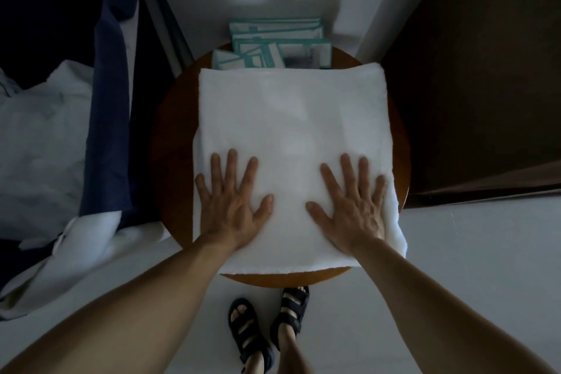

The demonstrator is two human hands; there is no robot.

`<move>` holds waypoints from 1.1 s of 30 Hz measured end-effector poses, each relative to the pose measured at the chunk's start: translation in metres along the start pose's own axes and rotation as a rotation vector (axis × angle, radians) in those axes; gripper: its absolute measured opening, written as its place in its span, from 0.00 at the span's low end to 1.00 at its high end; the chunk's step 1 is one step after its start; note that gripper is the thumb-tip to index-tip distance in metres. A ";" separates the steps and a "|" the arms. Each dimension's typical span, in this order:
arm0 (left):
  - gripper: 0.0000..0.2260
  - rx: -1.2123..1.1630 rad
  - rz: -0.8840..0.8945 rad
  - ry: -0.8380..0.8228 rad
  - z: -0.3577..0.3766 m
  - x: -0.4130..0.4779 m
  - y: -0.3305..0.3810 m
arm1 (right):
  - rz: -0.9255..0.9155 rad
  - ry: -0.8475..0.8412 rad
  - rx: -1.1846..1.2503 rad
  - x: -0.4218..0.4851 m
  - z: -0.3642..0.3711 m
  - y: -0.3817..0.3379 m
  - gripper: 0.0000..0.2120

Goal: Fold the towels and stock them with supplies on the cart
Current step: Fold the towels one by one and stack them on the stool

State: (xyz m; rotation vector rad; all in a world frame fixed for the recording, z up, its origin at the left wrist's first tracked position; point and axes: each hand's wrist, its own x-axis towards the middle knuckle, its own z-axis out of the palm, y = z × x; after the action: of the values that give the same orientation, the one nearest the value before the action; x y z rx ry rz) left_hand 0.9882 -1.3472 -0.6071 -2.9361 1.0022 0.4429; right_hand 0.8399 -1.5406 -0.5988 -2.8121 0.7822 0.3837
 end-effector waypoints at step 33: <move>0.33 -0.123 0.067 0.034 0.002 -0.007 0.012 | -0.018 -0.040 0.037 -0.003 -0.005 -0.011 0.38</move>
State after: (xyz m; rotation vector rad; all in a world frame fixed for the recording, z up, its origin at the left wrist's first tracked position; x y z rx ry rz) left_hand 0.9749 -1.3520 -0.6061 -3.0350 1.1201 0.4743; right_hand 0.8444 -1.5317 -0.5920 -2.7659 0.7466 0.4171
